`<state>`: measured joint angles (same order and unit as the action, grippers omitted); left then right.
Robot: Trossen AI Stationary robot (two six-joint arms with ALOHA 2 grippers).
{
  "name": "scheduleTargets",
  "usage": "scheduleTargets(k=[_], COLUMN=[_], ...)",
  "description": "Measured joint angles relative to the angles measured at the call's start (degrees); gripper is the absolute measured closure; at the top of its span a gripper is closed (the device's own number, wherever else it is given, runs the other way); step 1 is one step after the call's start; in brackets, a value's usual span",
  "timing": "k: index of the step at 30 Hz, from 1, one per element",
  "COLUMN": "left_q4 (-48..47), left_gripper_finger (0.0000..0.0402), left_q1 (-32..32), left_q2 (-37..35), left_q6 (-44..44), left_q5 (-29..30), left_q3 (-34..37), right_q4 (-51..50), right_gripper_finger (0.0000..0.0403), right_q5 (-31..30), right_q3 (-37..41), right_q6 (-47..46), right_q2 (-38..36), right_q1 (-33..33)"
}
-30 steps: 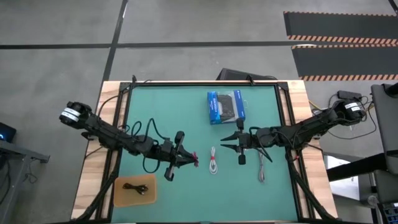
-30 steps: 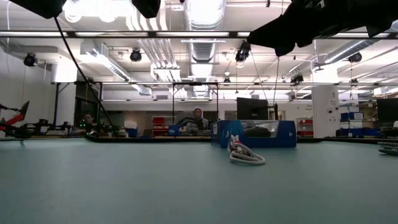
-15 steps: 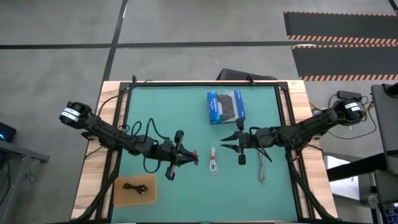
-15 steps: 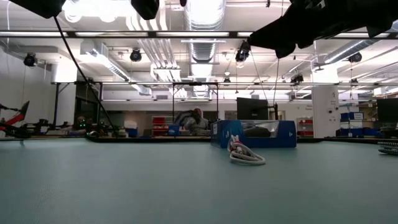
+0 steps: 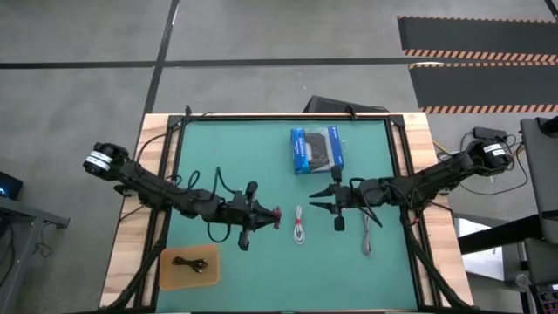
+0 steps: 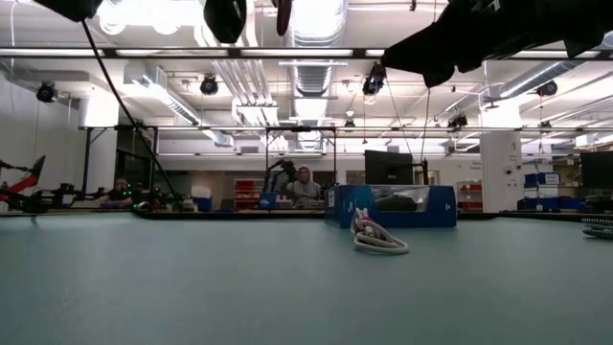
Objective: Pick and place USB-C Cables
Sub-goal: Put the pink charger cable into the orange bin
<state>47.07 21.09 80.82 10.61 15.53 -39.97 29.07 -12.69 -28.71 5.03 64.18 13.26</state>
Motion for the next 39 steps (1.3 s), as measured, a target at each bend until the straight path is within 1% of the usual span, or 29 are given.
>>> scheduleTargets(k=[4,11,17,21,27,29,33,36,39], left_q4=[-9.3,-26.53,-42.76,-54.75,-76.44,-83.21,-92.84,-97.46,-101.28], left_gripper_finger=[0.0391,0.0391,0.0391,0.0391,0.0391,0.0391,0.0391,0.0391,0.0391], left_q1=[0.02,0.13,0.21,0.54,1.59,2.05,2.76,3.71,5.35], left_q2=[-0.01,-0.35,-1.67,-2.42,-3.02,-3.02,-3.07,-3.07,-3.07], left_q6=[2.65,5.62,10.58,15.95,25.19,27.77,31.14,32.57,31.07], left_q5=[0.0,-0.04,-0.24,-0.49,-2.48,-3.89,-9.6,-15.03,-19.19], left_q3=[-3.57,-9.52,-13.99,-17.31,-22.91,-24.61,-26.36,-26.75,-26.88], right_q4=[1.37,6.4,6.26,5.45,4.28,4.12,4.14,4.15,4.14], right_gripper_finger=[0.0326,0.0326,0.0326,0.0326,0.0326,0.0326,0.0326,0.0326,0.0326], right_q5=[2.67,2.67,2.67,2.67,2.65,2.63,2.63,2.62,2.6], right_q3=[0.07,0.68,0.88,0.92,0.98,1.01,1.05,1.07,1.09], right_q6=[2.02,6.62,7.0,6.5,5.93,5.3,5.02,4.75,4.51], right_q2=[-0.02,-0.07,-0.78,-1.44,-1.53,-1.53,-1.53,-1.53,-1.53], right_q1=[0.01,0.0,0.0,-0.02,-0.02,-0.02,-0.02,-0.02,-0.02])
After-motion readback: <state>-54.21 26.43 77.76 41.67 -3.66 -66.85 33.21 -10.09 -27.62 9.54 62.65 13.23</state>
